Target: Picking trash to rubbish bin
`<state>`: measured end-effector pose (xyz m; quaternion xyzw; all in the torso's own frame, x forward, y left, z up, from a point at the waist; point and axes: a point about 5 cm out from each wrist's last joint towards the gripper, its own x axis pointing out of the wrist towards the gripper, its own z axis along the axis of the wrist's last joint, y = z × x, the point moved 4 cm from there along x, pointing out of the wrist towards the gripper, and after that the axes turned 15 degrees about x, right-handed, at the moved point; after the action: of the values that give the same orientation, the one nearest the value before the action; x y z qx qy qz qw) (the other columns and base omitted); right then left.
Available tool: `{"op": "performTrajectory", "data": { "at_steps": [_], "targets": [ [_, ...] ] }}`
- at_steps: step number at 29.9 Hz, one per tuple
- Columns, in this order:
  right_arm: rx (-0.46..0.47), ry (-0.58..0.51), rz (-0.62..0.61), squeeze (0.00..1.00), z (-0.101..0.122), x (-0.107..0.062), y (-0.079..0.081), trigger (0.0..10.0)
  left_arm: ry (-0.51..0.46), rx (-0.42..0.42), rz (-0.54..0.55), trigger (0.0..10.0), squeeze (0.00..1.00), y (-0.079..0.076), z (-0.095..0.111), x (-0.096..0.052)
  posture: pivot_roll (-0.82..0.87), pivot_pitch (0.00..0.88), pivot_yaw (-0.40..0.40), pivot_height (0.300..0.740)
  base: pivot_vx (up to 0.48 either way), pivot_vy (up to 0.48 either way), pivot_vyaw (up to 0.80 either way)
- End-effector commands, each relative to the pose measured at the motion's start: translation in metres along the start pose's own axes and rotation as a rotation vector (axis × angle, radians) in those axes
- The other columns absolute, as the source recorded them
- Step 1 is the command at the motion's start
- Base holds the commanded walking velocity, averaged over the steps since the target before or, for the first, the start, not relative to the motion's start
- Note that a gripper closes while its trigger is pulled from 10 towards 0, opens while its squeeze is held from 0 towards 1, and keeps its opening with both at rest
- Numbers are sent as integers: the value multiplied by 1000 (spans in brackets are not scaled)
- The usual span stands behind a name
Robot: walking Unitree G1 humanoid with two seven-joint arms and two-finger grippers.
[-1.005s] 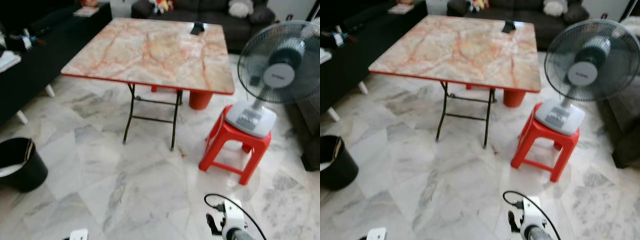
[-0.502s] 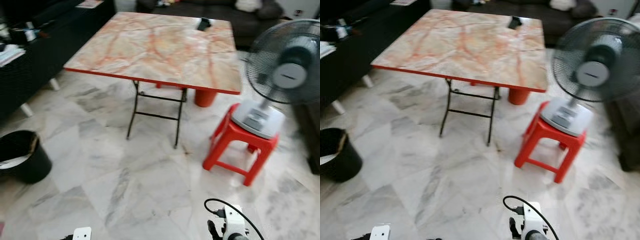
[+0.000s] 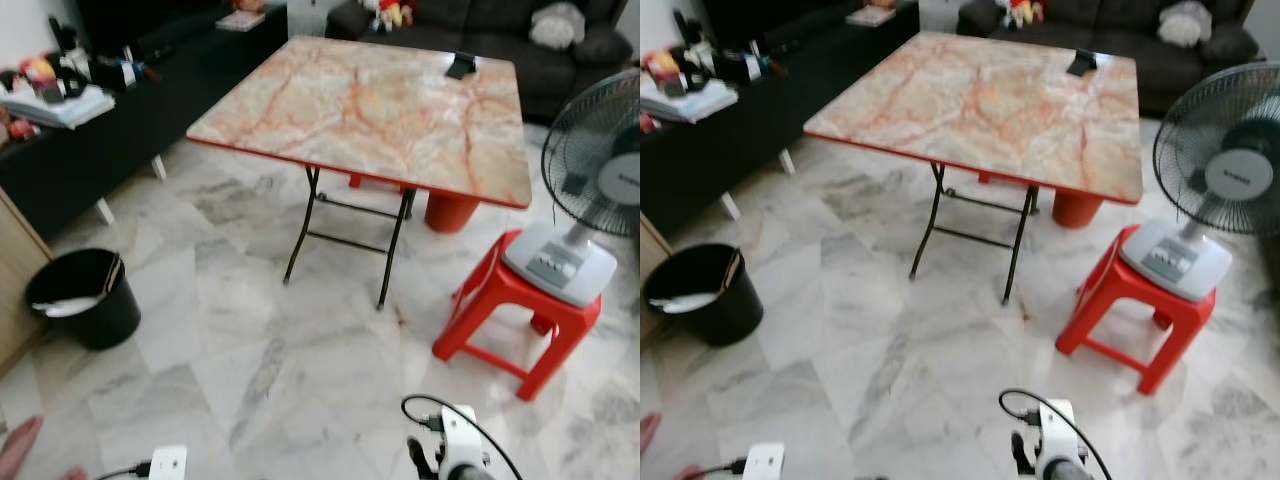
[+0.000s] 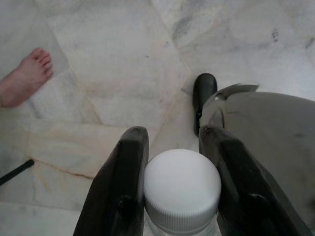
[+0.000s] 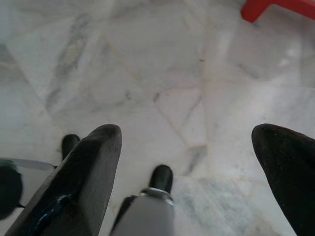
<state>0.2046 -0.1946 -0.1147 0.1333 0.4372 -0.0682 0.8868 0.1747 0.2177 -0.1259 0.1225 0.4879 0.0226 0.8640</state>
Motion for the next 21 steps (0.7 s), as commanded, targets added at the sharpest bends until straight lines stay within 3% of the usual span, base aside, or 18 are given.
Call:
{"op": "performTrajectory", "data": {
  "at_steps": [1, 5, 9, 18, 21],
  "targets": [
    [8, -13, 5, 0, 5, 1, 3, 10000, 12, 16, 11, 10000, 0, 2, -4, 0, -3, 78, -38, 740, 255, 0, 0],
    [-11, -9, 0, 0, 4, 1, 2, 10000, 16, 14, 12, 10000, 0, 2, -5, -1, -3, 81, -40, 740, 252, 0, 0],
    [-16, -5, 0, 0, 3, 1, 1, 10000, 21, 9, 16, 10000, 0, 2, -7, -1, -5, 85, -44, 740, 265, 0, 800],
    [-25, -5, -5, 0, 4, 1, 0, 10000, 18, 4, 17, 10000, 0, 0, -6, -1, -12, 90, -47, 740, 298, 0, 0],
    [-54, -10, -4, 0, 6, 1, 1, 10000, 20, 5, 16, 10000, 0, 0, -7, -1, -12, 89, -47, 740, 298, 0, 800]
  ]
}}
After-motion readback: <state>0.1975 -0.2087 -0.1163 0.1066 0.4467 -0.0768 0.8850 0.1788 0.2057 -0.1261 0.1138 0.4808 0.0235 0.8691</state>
